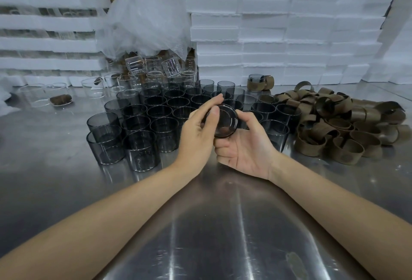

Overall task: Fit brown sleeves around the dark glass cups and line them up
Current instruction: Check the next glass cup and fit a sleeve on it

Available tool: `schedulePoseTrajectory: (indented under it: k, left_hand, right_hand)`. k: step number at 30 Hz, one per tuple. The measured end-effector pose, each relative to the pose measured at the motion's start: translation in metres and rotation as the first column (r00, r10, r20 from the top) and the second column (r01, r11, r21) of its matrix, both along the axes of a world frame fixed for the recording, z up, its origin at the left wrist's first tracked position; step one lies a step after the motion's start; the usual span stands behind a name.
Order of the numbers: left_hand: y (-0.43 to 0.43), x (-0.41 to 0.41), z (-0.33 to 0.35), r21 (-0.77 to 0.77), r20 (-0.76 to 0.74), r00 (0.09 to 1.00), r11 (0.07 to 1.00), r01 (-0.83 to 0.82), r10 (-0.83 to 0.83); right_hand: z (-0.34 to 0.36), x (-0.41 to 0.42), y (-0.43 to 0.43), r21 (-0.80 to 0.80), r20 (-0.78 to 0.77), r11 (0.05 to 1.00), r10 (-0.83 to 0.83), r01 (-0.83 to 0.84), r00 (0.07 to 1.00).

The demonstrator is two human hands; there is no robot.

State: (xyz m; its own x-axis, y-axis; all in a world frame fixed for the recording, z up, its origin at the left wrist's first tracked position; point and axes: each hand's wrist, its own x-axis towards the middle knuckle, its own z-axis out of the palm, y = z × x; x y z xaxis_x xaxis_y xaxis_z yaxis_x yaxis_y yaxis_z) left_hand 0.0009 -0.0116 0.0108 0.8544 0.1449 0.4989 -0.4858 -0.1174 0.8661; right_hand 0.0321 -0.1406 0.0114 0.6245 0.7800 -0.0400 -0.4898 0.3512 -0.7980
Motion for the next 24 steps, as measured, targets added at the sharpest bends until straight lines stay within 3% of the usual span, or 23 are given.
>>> schedulePoseTrajectory:
  k: [4, 6, 10, 12, 14, 16, 18, 21, 24]
  left_hand:
    - [0.004, 0.001, 0.001, 0.021, 0.060, 0.998, 0.999, -0.026, 0.025]
    - [0.005, 0.001, -0.002, 0.023, 0.102, 0.995, 1.000, -0.003, 0.001]
    - [0.002, 0.000, -0.006, -0.030, 0.209, 0.978, 0.999, 0.014, -0.008]
    - [0.000, -0.001, -0.008, 0.066, 0.301, 0.953, 0.998, 0.003, -0.023]
    - [0.000, 0.000, -0.010, 0.288, 0.387, 0.921, 0.955, -0.073, -0.046]
    - [-0.003, 0.000, -0.011, 0.515, 0.419, 0.905, 0.840, -0.169, -0.075]
    - [-0.006, -0.002, -0.011, 0.650, 0.396, 0.918, 0.715, -0.257, -0.029]
    - [-0.007, -0.007, -0.012, 0.700, 0.313, 0.944, 0.648, -0.302, 0.102]
    - [-0.007, -0.009, -0.013, 0.690, 0.169, 0.970, 0.682, -0.242, 0.174]
  right_hand:
    - [-0.004, -0.005, 0.005, -0.027, 0.126, 0.999, -0.036, 0.039, 0.991]
    - [-0.008, -0.006, 0.010, -0.067, 0.261, 0.979, -0.168, 0.192, 0.951]
    - [-0.008, -0.001, 0.011, -0.130, 0.557, 0.765, -0.469, 0.630, 0.685]
    - [-0.007, 0.002, 0.006, -0.130, 0.664, 0.640, -0.511, 0.758, 0.546]
    - [-0.007, 0.004, 0.003, -0.126, 0.766, 0.545, -0.477, 0.829, 0.431]
    - [-0.010, 0.004, 0.003, -0.117, 0.844, 0.493, -0.408, 0.862, 0.348]
    - [-0.010, 0.002, 0.004, -0.124, 0.896, 0.466, -0.328, 0.876, 0.301]
    - [-0.010, 0.000, 0.002, -0.149, 0.929, 0.477, -0.234, 0.866, 0.288]
    - [-0.011, 0.000, -0.002, -0.160, 0.945, 0.534, -0.161, 0.830, 0.286]
